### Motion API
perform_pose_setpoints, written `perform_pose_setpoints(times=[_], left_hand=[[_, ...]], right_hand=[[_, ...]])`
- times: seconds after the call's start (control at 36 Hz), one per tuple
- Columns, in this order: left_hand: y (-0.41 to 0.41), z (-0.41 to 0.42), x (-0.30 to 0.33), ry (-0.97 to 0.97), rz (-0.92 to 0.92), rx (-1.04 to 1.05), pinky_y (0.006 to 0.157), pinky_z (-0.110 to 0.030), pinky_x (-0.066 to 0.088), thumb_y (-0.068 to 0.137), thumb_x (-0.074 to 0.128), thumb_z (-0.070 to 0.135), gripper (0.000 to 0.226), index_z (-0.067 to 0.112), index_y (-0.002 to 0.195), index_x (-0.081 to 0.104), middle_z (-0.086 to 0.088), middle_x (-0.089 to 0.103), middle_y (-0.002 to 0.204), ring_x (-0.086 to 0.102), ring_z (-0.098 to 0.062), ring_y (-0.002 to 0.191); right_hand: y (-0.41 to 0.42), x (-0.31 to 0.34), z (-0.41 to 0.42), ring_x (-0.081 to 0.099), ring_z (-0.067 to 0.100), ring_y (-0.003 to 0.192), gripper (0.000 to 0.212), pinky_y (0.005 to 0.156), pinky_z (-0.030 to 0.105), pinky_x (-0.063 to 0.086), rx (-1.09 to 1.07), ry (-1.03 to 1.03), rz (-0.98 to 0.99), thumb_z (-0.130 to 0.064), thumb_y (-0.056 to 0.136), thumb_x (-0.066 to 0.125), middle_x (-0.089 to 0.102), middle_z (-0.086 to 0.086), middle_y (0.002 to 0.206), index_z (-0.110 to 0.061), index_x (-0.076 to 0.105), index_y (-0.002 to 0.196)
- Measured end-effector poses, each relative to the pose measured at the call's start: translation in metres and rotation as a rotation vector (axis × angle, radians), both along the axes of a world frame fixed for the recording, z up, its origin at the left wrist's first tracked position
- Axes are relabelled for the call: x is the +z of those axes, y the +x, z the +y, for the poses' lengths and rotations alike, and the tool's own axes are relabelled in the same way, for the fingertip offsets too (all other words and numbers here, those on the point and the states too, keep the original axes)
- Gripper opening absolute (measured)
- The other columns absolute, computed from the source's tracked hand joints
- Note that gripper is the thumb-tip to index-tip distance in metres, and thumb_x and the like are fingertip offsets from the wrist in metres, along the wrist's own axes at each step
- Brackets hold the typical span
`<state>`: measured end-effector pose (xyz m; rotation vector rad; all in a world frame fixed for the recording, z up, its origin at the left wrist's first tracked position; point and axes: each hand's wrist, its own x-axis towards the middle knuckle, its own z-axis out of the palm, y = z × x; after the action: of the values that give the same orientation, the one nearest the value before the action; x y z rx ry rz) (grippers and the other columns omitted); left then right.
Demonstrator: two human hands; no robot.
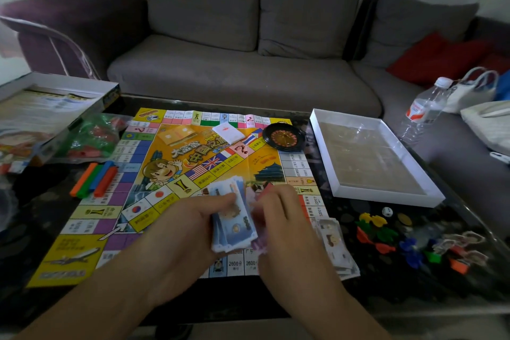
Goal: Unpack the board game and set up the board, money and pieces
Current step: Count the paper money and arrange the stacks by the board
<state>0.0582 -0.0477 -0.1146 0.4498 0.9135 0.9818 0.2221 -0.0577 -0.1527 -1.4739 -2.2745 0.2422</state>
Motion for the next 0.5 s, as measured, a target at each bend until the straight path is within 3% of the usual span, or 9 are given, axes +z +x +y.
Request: perform_pose_setpoints(times=[0.11, 0.17, 0.19, 0.22, 0.25, 0.31, 0.39, 0.44, 0.5], left_hand=[[0.012, 0.000, -0.001, 0.009, -0.056, 0.048, 0.099, -0.047, 0.054, 0.101, 0.050, 0.006, 0.041, -0.007, 0.139, 0.058, -0.031, 0.064, 0.134, 0.066, -0.044, 0.118], [0.018, -0.001, 0.004, -0.067, -0.046, 0.019, 0.075, -0.021, 0.059, 0.094, 0.049, -0.005, 0.054, -0.022, 0.145, 0.040, -0.038, 0.056, 0.140, 0.072, -0.024, 0.075], [0.018, -0.002, 0.004, -0.021, -0.007, 0.011, 0.065, -0.012, 0.056, 0.093, 0.049, -0.008, 0.056, -0.025, 0.145, 0.035, -0.040, 0.057, 0.137, 0.066, -0.020, 0.059], [0.017, 0.001, -0.001, 0.036, 0.037, 0.015, 0.062, -0.017, 0.059, 0.094, 0.053, -0.004, 0.054, -0.021, 0.144, 0.042, -0.035, 0.064, 0.129, 0.069, -0.019, 0.058], [0.013, 0.005, -0.008, 0.075, 0.098, 0.081, 0.068, -0.030, 0.064, 0.096, 0.057, 0.002, 0.047, -0.011, 0.141, 0.053, -0.028, 0.072, 0.120, 0.076, -0.024, 0.073], [0.009, 0.009, -0.014, 0.106, 0.244, 0.157, 0.085, -0.050, 0.062, 0.101, 0.059, 0.007, 0.032, 0.007, 0.132, 0.065, -0.017, 0.077, 0.111, 0.076, -0.034, 0.098], [0.011, 0.005, -0.023, 0.219, 0.382, 0.168, 0.096, -0.060, 0.057, 0.101, 0.060, 0.011, 0.025, 0.020, 0.121, 0.072, -0.010, 0.079, 0.109, 0.075, -0.033, 0.102], [0.014, 0.001, -0.021, 0.282, 0.418, 0.162, 0.096, -0.064, 0.056, 0.098, 0.065, 0.014, 0.021, 0.025, 0.113, 0.074, -0.007, 0.079, 0.107, 0.075, -0.033, 0.101], [0.014, 0.000, -0.021, 0.272, 0.381, 0.199, 0.091, -0.059, 0.059, 0.089, 0.073, 0.015, 0.026, 0.022, 0.114, 0.073, -0.007, 0.079, 0.105, 0.077, -0.033, 0.097]], right_hand=[[-0.009, -0.007, -0.005, 0.047, 0.007, 0.089, 0.057, 0.061, 0.024, 0.045, 0.052, -0.093, 0.376, 0.007, 0.076, 0.070, 0.035, -0.008, 0.111, -0.030, 0.037, 0.104], [-0.012, -0.002, -0.011, 0.054, 0.008, 0.101, 0.064, 0.074, 0.034, 0.052, 0.102, -0.195, 0.565, 0.010, 0.075, 0.064, 0.040, -0.007, 0.117, -0.033, 0.040, 0.115], [-0.011, 0.002, -0.014, 0.056, 0.008, 0.109, 0.068, 0.081, 0.030, 0.053, 0.127, -0.262, 0.632, 0.011, 0.077, 0.064, 0.043, -0.009, 0.122, -0.034, 0.039, 0.123], [-0.010, 0.006, -0.016, 0.058, 0.004, 0.116, 0.071, 0.087, 0.022, 0.054, 0.135, -0.339, 0.695, 0.011, 0.081, 0.065, 0.047, -0.015, 0.125, -0.035, 0.038, 0.128], [-0.010, 0.010, -0.016, 0.058, -0.002, 0.118, 0.071, 0.092, 0.019, 0.054, 0.114, -0.412, 0.754, 0.008, 0.084, 0.067, 0.050, -0.023, 0.123, -0.036, 0.037, 0.131], [-0.009, 0.013, -0.014, 0.063, -0.004, 0.113, 0.058, 0.092, 0.025, 0.058, -0.008, -0.488, 0.841, -0.011, 0.090, 0.074, 0.056, -0.028, 0.116, -0.042, 0.043, 0.127], [-0.009, 0.016, -0.008, 0.075, 0.011, 0.090, 0.015, 0.076, 0.036, 0.065, -0.170, -0.618, 0.866, -0.026, 0.100, 0.070, 0.073, -0.008, 0.104, -0.029, 0.064, 0.113], [-0.011, 0.019, -0.008, 0.076, 0.026, 0.077, 0.009, 0.064, 0.038, 0.063, -0.167, -0.677, 0.938, -0.018, 0.103, 0.065, 0.077, 0.007, 0.096, -0.020, 0.071, 0.109], [-0.010, 0.022, -0.009, 0.073, 0.030, 0.071, 0.013, 0.058, 0.035, 0.060, -0.147, -0.688, 1.034, -0.013, 0.104, 0.062, 0.078, 0.011, 0.094, -0.015, 0.073, 0.112]])
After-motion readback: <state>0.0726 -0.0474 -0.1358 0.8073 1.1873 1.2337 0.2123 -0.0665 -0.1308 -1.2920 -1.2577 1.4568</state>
